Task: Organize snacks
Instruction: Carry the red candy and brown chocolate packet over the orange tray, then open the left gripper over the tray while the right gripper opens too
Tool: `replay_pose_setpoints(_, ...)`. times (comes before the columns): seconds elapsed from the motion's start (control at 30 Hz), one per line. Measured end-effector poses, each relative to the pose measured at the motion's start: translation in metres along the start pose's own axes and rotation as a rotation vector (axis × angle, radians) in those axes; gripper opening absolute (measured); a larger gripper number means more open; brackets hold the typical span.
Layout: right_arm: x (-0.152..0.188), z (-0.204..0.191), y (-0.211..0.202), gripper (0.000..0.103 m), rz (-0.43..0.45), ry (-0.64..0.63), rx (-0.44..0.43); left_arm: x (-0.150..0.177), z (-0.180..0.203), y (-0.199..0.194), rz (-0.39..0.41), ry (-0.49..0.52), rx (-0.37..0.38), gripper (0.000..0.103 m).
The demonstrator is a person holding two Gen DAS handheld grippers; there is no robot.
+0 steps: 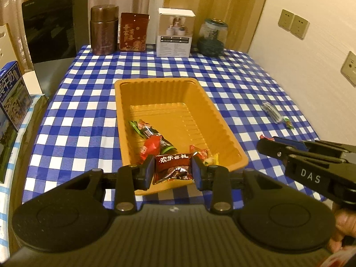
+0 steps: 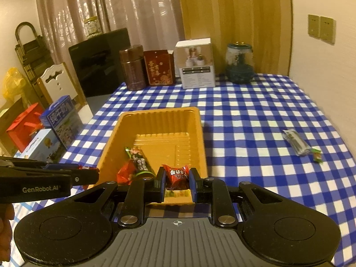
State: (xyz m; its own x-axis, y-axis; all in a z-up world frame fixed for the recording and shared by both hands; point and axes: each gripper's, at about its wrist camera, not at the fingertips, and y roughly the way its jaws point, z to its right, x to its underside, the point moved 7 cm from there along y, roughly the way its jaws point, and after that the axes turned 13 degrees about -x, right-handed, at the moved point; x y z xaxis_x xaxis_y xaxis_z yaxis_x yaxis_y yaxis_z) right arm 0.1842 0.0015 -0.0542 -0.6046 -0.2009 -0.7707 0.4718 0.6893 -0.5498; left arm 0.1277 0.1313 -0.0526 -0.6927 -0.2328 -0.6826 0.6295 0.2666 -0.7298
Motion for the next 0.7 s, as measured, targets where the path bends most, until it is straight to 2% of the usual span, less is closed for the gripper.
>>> replay_pose_setpoints(0.63, -0.008, 0.015, 0.057, 0.022, -0.044, 0.025, -0.037, -0.01, -0.002, 0.052, -0.039, -0.034, -0.011, 0.033)
replay_pose_setpoints(0.7, -0.007, 0.018, 0.061, 0.022, -0.048, 0.03, -0.037, -0.01, -0.001, 0.056, -0.045, -0.033, -0.004, 0.039)
